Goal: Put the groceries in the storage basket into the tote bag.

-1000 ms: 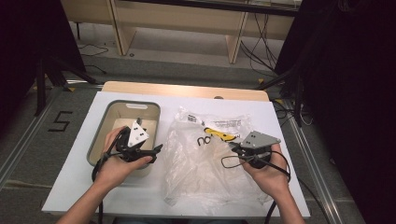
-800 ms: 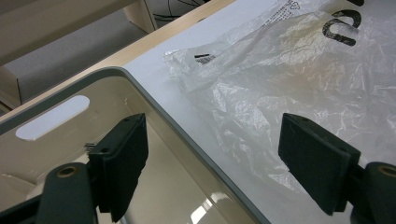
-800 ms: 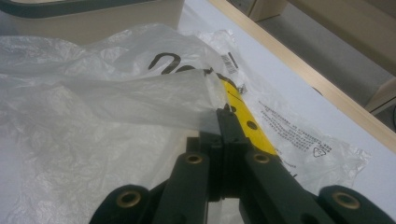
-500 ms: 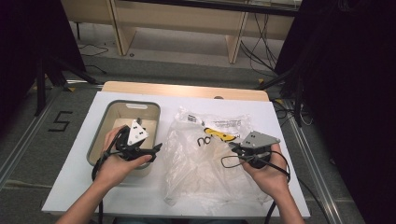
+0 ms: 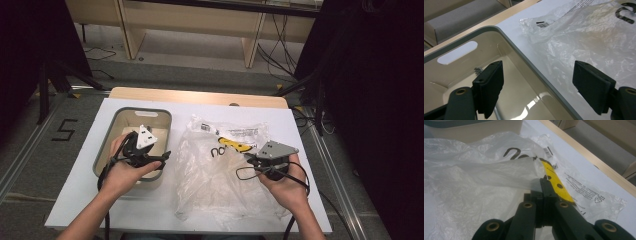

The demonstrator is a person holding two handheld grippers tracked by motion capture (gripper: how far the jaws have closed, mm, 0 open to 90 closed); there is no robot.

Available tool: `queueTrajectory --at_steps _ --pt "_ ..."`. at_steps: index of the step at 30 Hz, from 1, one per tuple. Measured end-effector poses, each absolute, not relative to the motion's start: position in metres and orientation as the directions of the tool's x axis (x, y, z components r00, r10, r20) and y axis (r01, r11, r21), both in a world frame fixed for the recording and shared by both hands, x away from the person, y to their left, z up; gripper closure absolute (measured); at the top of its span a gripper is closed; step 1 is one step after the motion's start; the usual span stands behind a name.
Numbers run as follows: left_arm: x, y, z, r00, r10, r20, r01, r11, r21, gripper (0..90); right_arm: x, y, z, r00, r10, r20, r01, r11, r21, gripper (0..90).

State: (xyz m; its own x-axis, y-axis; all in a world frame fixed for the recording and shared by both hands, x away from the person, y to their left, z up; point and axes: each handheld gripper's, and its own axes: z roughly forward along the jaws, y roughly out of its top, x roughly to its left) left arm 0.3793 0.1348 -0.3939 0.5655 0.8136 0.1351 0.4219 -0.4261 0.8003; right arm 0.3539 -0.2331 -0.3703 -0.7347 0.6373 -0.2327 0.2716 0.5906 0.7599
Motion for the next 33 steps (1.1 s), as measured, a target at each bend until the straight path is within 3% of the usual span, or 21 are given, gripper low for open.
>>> queueTrajectory --at_steps 17,33 --pt "0.44 0.158 -0.41 0.437 0.898 0.057 0.642 -0.355 0.68 27.9 0.354 -0.233 -0.37 -0.737 0.636 -0.229 0.273 0.59 0.76 90.0" --pt "0.471 0.162 -0.431 0.373 0.927 0.05 0.742 -0.33 0.584 28.8 0.354 -0.233 -0.37 -0.735 0.639 -0.227 0.277 0.589 0.759 90.0"
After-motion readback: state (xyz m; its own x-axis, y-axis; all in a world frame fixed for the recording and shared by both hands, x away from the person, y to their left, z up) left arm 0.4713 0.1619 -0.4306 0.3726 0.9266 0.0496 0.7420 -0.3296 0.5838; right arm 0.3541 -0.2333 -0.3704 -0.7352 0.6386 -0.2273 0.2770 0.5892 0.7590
